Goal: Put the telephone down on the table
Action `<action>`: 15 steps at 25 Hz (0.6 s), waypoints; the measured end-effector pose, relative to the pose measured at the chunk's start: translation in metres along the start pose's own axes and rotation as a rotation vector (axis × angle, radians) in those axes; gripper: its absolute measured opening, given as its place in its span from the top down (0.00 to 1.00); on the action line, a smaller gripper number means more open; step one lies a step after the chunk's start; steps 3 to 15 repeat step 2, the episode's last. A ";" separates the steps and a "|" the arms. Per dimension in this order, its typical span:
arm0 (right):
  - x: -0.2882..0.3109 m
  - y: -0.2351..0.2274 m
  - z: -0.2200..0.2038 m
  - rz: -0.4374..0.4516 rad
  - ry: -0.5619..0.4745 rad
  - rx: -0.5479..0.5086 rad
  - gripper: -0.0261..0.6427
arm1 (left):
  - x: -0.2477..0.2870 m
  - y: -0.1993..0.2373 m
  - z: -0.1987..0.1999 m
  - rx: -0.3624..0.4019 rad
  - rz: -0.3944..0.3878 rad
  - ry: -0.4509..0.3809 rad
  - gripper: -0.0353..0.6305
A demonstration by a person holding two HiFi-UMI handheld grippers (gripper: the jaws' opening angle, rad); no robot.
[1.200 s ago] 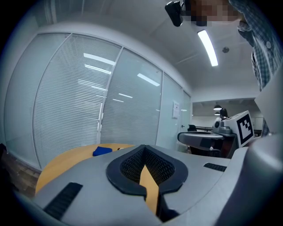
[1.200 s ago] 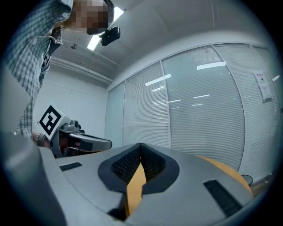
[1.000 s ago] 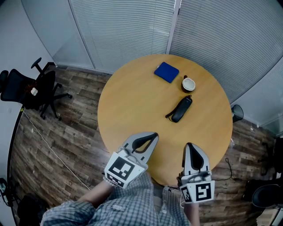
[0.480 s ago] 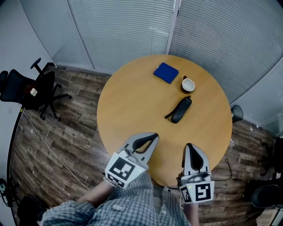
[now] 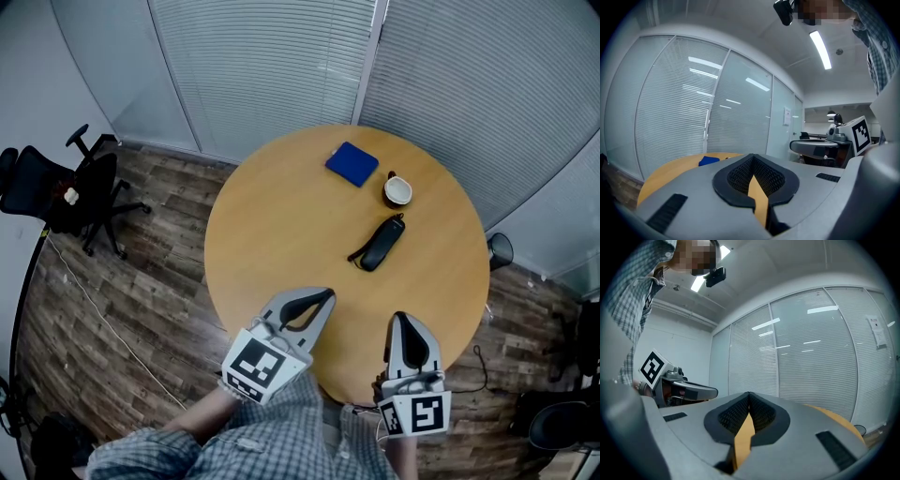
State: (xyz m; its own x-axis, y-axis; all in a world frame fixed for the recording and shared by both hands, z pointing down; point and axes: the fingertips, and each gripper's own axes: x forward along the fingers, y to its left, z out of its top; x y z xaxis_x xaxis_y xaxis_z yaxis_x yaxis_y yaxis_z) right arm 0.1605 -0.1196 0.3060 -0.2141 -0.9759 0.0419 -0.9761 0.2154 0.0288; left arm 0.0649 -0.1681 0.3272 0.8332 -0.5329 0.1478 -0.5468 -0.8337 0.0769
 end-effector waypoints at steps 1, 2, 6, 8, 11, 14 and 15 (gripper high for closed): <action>0.001 0.000 0.000 0.000 0.000 0.000 0.95 | 0.000 0.001 0.000 0.000 0.000 0.001 0.94; 0.001 0.000 0.000 0.001 0.000 0.000 0.94 | 0.001 0.001 -0.001 0.000 -0.001 0.001 0.94; 0.001 0.000 0.000 0.001 0.000 0.000 0.94 | 0.001 0.001 -0.001 0.000 -0.001 0.001 0.94; 0.001 0.000 0.000 0.001 0.000 0.000 0.94 | 0.001 0.001 -0.001 0.000 -0.001 0.001 0.94; 0.001 0.000 0.000 0.001 0.000 0.000 0.94 | 0.001 0.001 -0.001 0.000 -0.001 0.001 0.94; 0.001 0.000 0.000 0.001 0.000 0.000 0.94 | 0.001 0.001 -0.001 0.000 -0.001 0.001 0.94; 0.001 0.000 0.000 0.001 0.000 0.000 0.94 | 0.001 0.001 -0.001 0.000 -0.001 0.001 0.94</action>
